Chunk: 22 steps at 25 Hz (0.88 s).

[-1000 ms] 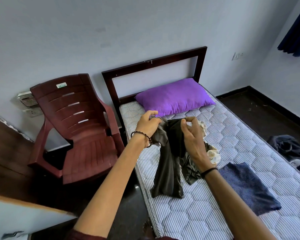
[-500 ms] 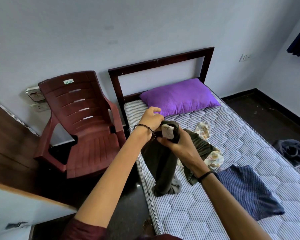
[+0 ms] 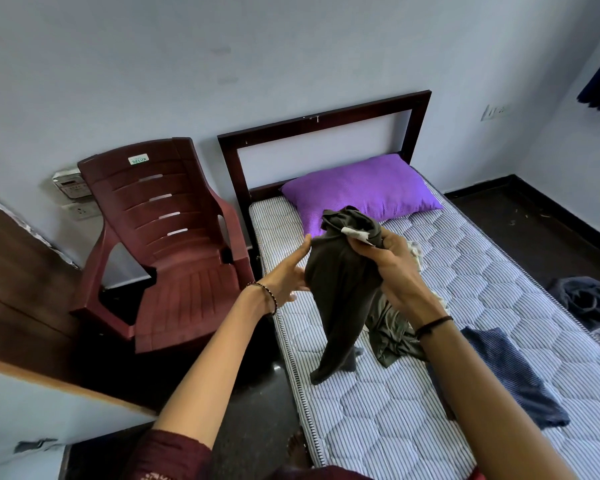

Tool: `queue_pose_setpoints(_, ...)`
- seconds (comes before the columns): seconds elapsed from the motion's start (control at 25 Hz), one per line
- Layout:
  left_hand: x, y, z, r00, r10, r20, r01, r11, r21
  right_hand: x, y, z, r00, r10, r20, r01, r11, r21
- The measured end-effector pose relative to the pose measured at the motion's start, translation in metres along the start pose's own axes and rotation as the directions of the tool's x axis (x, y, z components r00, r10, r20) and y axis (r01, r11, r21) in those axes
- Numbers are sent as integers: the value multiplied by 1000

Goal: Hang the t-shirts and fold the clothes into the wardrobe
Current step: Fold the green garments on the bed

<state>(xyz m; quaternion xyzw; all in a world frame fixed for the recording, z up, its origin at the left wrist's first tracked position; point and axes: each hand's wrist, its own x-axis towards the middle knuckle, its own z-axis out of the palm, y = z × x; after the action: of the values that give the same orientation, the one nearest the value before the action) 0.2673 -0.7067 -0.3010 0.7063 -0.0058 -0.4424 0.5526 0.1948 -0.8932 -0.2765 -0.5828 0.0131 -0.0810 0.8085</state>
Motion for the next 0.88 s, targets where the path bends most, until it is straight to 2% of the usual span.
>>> queue_pose_setpoints(0.08,2,-1,5,982,154,106,-129,969,-211,2,-3,-4,1000,13,12,-14,998,56)
queue_pose_setpoints(0.16,3,2,3,952,301,47,-258,879,-400,4,-5,-12,1000,10,-3,-10,996,92)
queue_pose_setpoints(0.2,3,6,2,934,357,-10,-326,842,-430,5,-7,-18,1000,6,-21,-4,996,94)
queue_pose_setpoints(0.28,4,15,-5,901,420,-108,-430,832,-350,4,-12,-27,998,-5,-59,8,998,59)
queue_pose_setpoints(0.36,5,25,-10,876,460,-146,-482,851,-207,6,-16,-36,995,3,-96,-2,1000,4)
queue_pose_setpoints(0.44,2,34,-9,862,481,-157,-500,860,-107,7,-18,-41,991,3,-132,-8,999,-38)
queue_pose_setpoints(0.52,-2,40,-2,839,512,-183,-532,843,-80,8,-19,-41,983,-93,-161,63,982,-179)
queue_pose_setpoints(0.6,-4,45,7,820,529,-218,-559,823,-103,9,-19,-37,974,-188,-129,134,930,-341)
queue_pose_setpoints(0.68,-5,48,13,847,474,-242,-523,824,-217,11,-20,-34,973,-195,-120,132,907,-400)
queue_pose_setpoints(0.76,-6,41,16,901,402,-160,-433,849,-304,14,-19,-35,974,-176,-142,102,902,-420)
queue_pose_setpoints(0.88,-3,19,19,939,344,-27,-341,914,-219,15,-16,-38,986,-104,-127,43,912,-407)
